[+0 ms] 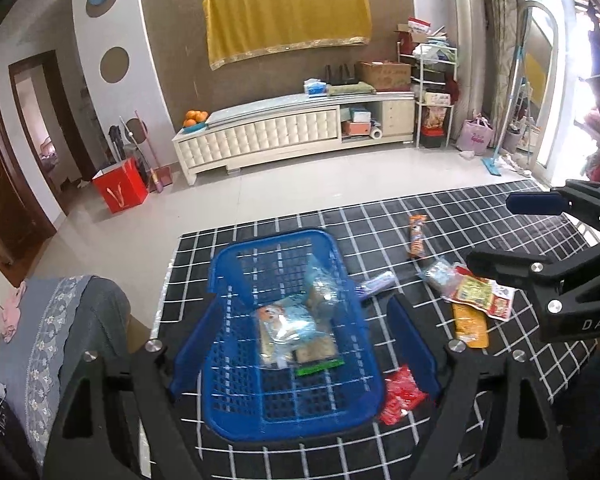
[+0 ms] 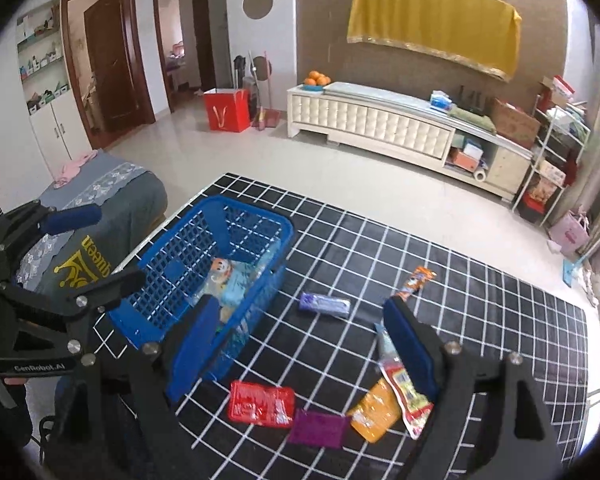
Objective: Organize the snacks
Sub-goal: 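Withdraw both tools from the basket back toward the remaining snacks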
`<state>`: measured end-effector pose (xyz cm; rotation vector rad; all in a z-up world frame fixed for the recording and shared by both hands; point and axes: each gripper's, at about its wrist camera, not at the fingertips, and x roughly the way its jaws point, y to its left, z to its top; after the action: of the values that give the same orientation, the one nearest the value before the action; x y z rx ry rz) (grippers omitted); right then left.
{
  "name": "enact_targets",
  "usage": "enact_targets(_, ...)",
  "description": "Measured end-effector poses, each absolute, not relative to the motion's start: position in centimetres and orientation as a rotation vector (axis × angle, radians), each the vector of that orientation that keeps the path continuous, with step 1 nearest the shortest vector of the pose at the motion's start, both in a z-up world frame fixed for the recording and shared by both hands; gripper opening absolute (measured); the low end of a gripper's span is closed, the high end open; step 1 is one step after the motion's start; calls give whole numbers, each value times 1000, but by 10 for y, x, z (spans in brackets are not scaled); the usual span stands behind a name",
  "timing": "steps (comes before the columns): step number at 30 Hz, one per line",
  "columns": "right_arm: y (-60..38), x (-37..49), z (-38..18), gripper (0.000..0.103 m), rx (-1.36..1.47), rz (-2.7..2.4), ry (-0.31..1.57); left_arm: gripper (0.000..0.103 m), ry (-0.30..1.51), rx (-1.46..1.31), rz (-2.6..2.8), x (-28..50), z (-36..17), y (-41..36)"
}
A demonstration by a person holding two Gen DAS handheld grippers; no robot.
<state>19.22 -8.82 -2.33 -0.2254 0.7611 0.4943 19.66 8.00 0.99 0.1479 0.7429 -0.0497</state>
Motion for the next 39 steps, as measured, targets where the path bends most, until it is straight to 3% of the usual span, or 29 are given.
enact_targets(19, -185, 170, -52, 87, -136, 398, 835, 82, 806, 129, -175, 190, -22, -6)
enact_targets(39, -228, 170, -143, 87, -71, 369, 1003, 82, 1012, 41, -241, 193, -116, -39)
